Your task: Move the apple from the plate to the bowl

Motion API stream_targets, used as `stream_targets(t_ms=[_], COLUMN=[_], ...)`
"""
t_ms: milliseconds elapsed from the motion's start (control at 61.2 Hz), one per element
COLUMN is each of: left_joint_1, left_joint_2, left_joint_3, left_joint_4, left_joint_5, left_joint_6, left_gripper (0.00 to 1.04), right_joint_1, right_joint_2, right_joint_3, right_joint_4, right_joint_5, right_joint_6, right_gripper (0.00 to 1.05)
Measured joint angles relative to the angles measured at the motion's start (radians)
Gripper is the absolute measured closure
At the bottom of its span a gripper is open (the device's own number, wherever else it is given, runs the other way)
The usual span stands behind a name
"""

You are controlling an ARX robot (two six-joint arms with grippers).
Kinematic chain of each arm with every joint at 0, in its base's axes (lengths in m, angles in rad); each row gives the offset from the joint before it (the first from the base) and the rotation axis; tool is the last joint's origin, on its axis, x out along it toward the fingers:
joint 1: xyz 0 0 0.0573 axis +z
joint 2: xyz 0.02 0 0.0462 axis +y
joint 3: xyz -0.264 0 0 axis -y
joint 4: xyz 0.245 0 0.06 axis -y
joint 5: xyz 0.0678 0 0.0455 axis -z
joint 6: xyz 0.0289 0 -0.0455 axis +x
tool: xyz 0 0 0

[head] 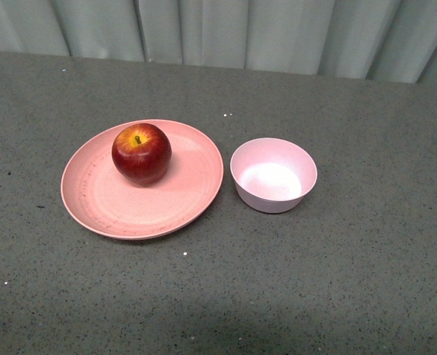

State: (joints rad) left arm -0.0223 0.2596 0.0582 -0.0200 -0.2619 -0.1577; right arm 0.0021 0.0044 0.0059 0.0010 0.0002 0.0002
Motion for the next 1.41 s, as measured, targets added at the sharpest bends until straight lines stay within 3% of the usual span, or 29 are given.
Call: stream_targets(t_ms=[262, 376, 507, 768, 1406], left_joint_1=[-0.037, -0.075, -0.148, -0.226, -0.259], left_joint_2=[0.669, 0.971, 1.323, 1.627, 1.820], left_joint_3=[0.136, 0.265, 0.486, 0.771, 0.892], left_joint_4=[0.583, 0.709, 0.692, 0.616, 0.489], left_joint_5=[0.108, 0.156, 0.193, 0.175, 0.175], left_joint_6=[-0.025, -0.028, 0.005, 0.026, 0.043], left_gripper=[0.07, 0.07, 0.07, 0.07, 0.07], right_joint_1=[0.000, 0.000, 0.000, 0.000, 0.000], right_joint_2=[0.000, 0.000, 0.000, 0.000, 0.000], right_joint_3=[0.000, 0.000, 0.000, 0.000, 0.000], right_joint_4=[0.000, 0.000, 0.000, 0.000, 0.000], right_joint_5=[-0.001, -0.001, -0.001, -0.001, -0.001], right_joint_6=[0.000, 0.000, 0.000, 0.000, 0.000], right_gripper=[0.09, 0.09, 0.09, 0.09, 0.09])
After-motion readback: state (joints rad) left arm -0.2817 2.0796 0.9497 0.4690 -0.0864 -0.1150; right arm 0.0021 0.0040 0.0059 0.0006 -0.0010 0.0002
